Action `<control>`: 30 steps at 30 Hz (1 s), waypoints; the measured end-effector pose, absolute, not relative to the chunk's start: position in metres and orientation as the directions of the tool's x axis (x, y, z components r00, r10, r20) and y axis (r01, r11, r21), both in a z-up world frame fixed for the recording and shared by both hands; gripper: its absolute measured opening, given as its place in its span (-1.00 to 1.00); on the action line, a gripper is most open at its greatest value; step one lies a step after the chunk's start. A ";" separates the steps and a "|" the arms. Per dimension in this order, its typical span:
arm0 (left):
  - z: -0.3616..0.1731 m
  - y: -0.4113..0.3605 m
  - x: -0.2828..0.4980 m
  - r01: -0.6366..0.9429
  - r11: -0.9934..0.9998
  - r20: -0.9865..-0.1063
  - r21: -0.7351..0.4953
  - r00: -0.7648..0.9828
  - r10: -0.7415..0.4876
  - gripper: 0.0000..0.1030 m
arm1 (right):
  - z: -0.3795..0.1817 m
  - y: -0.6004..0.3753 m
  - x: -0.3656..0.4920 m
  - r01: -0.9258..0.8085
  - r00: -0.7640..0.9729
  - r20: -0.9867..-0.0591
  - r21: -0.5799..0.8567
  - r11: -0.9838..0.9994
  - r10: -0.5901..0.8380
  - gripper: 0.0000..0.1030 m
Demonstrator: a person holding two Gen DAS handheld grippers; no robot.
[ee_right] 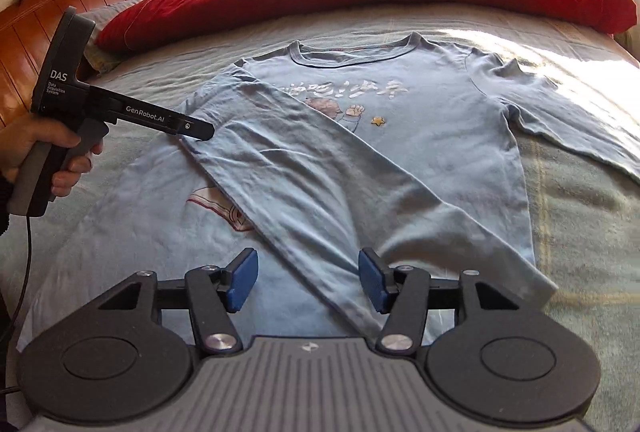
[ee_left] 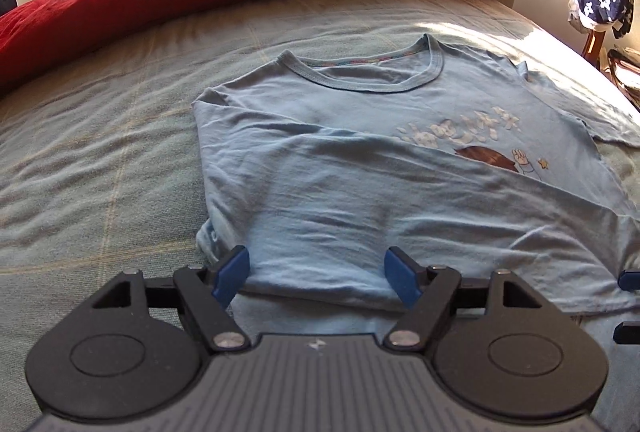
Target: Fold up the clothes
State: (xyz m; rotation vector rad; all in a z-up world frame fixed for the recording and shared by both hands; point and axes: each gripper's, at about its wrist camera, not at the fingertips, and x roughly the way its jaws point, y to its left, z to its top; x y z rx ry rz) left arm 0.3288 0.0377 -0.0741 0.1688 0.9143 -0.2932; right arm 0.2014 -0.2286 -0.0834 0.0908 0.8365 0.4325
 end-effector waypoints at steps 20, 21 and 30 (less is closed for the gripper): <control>-0.080 -0.054 0.276 0.404 0.913 -0.787 -0.059 0.544 -0.292 0.49 | -0.081 -0.308 0.168 -0.153 0.677 -0.646 0.344 0.926 0.352 0.28; -0.076 -0.054 0.274 0.395 0.917 -0.793 -0.062 0.539 -0.286 0.49 | -0.078 -0.311 0.164 -0.147 0.684 -0.640 0.349 0.925 0.350 0.28; -0.056 -0.063 0.220 0.366 0.930 -0.769 -0.036 0.584 -0.259 0.58 | -0.073 -0.285 0.154 -0.261 0.677 -0.604 0.339 0.904 0.421 0.34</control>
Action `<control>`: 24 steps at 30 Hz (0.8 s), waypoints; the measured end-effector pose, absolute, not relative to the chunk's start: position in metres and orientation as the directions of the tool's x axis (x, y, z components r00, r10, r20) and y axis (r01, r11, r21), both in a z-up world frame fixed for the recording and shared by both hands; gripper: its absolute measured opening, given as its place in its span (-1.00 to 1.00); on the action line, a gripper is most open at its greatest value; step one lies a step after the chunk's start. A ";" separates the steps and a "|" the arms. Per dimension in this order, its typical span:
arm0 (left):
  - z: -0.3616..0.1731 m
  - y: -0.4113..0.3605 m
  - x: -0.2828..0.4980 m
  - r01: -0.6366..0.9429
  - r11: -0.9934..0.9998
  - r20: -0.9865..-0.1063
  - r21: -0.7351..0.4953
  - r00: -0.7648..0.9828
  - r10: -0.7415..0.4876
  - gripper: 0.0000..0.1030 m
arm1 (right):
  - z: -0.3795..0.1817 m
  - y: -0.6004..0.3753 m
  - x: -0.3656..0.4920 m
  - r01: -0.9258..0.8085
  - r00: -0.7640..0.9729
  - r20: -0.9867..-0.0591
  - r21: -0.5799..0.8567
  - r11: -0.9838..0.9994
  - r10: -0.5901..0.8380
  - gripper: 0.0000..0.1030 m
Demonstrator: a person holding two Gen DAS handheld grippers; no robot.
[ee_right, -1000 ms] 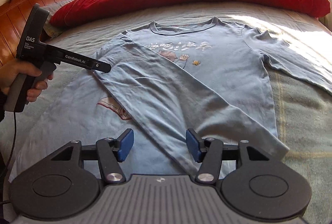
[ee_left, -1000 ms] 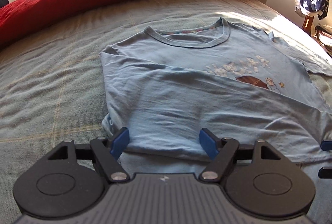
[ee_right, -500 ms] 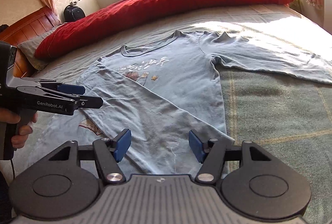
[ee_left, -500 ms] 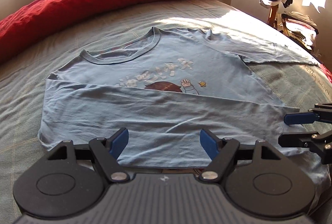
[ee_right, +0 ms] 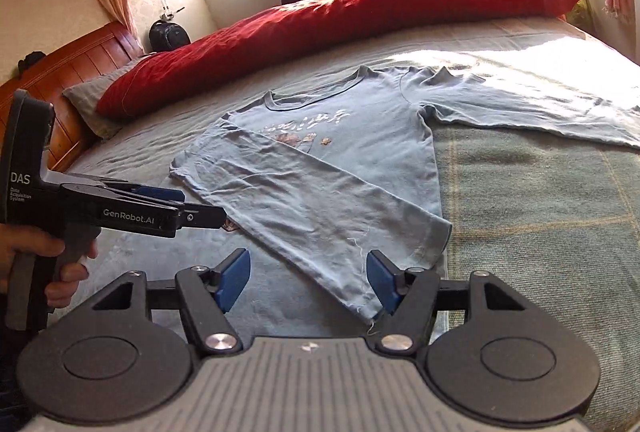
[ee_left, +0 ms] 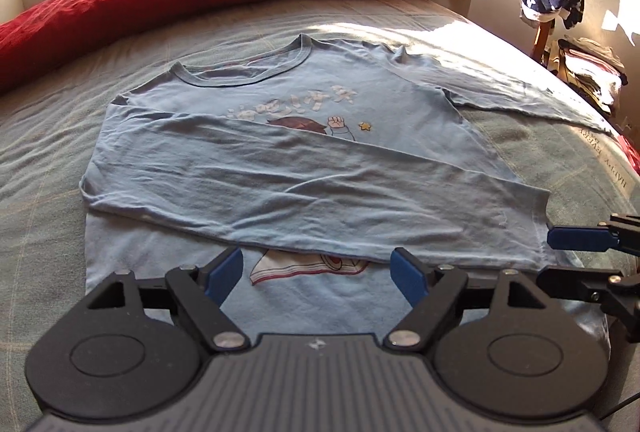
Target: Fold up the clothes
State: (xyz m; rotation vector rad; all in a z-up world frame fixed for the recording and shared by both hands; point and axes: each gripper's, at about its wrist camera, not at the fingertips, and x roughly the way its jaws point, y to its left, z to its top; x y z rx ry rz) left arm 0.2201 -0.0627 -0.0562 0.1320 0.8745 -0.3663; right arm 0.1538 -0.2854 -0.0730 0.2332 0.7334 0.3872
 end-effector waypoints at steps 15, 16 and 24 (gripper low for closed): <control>-0.062 -0.053 0.142 0.359 0.933 -0.790 -0.036 0.562 -0.247 0.59 | -0.091 -0.287 0.113 -0.268 0.636 -0.641 0.339 0.902 0.430 0.35; -0.065 -0.051 0.138 0.351 0.936 -0.798 -0.043 0.551 -0.243 0.59 | -0.095 -0.285 0.112 -0.258 0.629 -0.653 0.335 0.906 0.421 0.36; -0.078 -0.026 0.092 0.272 0.960 -0.826 -0.068 0.525 -0.207 0.65 | -0.101 -0.292 0.092 -0.275 0.640 -0.641 0.323 0.905 0.424 0.41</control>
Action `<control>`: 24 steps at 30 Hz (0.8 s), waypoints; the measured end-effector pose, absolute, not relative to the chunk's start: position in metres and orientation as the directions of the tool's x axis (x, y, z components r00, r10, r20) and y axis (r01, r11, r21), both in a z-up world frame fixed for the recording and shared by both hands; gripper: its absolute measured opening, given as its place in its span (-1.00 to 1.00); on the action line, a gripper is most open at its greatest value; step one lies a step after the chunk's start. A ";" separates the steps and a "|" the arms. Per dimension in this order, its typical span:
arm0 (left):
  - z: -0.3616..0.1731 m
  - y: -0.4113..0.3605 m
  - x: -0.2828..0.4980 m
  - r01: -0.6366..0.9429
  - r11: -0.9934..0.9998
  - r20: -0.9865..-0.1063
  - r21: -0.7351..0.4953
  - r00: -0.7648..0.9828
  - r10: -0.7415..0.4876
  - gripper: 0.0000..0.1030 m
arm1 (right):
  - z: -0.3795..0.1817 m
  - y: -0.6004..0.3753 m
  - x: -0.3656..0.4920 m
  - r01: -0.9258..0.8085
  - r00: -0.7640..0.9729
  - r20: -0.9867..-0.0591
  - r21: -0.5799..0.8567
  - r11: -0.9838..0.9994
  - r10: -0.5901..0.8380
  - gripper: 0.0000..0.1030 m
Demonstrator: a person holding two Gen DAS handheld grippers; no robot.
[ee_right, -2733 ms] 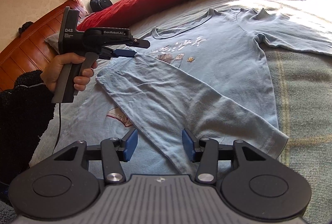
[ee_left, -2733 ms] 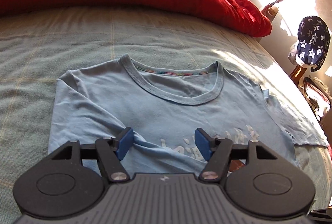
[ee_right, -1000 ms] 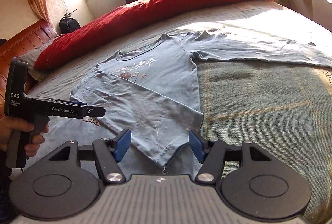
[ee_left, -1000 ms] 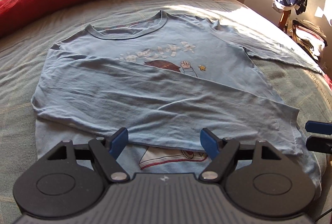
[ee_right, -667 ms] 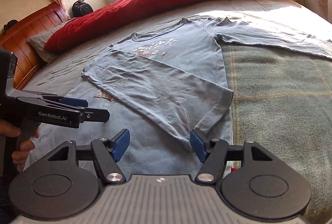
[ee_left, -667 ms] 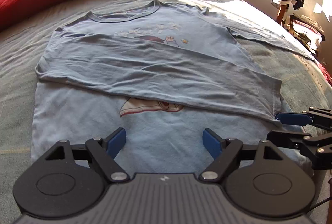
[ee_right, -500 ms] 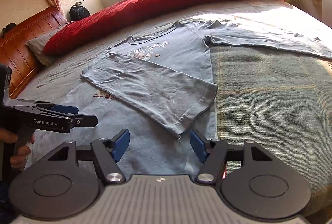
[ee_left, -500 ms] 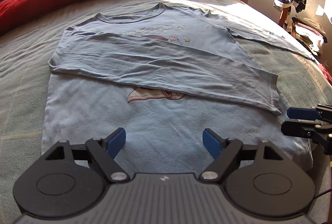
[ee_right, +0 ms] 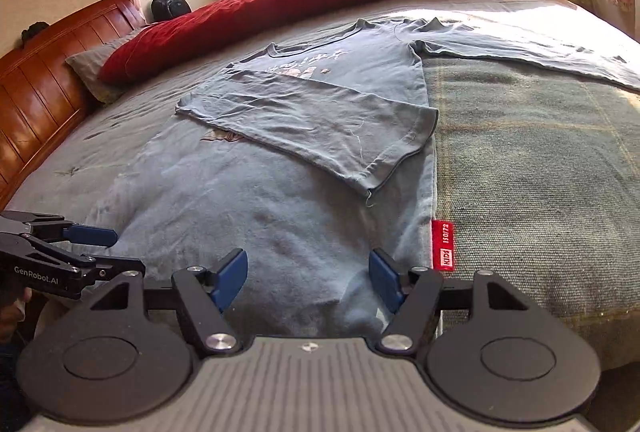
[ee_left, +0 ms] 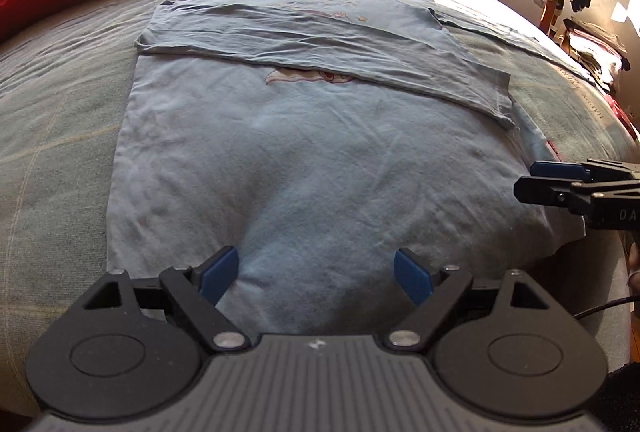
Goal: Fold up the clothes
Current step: 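Lift both open grippers back above the folded shirt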
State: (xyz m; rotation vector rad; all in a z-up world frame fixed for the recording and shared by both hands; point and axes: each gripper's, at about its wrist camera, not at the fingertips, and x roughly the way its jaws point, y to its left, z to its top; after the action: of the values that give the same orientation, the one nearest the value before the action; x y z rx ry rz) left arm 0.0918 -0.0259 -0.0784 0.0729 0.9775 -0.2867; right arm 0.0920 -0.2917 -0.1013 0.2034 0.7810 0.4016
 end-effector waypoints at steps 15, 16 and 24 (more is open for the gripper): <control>-0.077 0.013 0.090 0.050 0.993 -0.803 -0.106 0.584 -0.116 0.65 | -0.105 -0.277 0.085 -0.312 0.643 -0.637 0.290 0.905 0.426 0.91; -0.074 0.017 0.090 0.029 0.994 -0.802 -0.110 0.588 -0.106 0.65 | -0.106 -0.276 0.085 -0.313 0.642 -0.637 0.289 0.904 0.426 0.95; -0.065 0.038 0.113 -0.024 0.967 -0.732 -0.255 0.658 -0.176 0.65 | -0.107 -0.270 0.083 -0.315 0.655 -0.638 0.258 0.913 0.406 1.00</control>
State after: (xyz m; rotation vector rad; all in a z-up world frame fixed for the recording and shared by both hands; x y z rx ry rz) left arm 0.1126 0.0379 -0.0646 -0.2520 0.8508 -0.0869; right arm 0.0826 -0.2698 -0.1073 0.1284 0.7531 0.4097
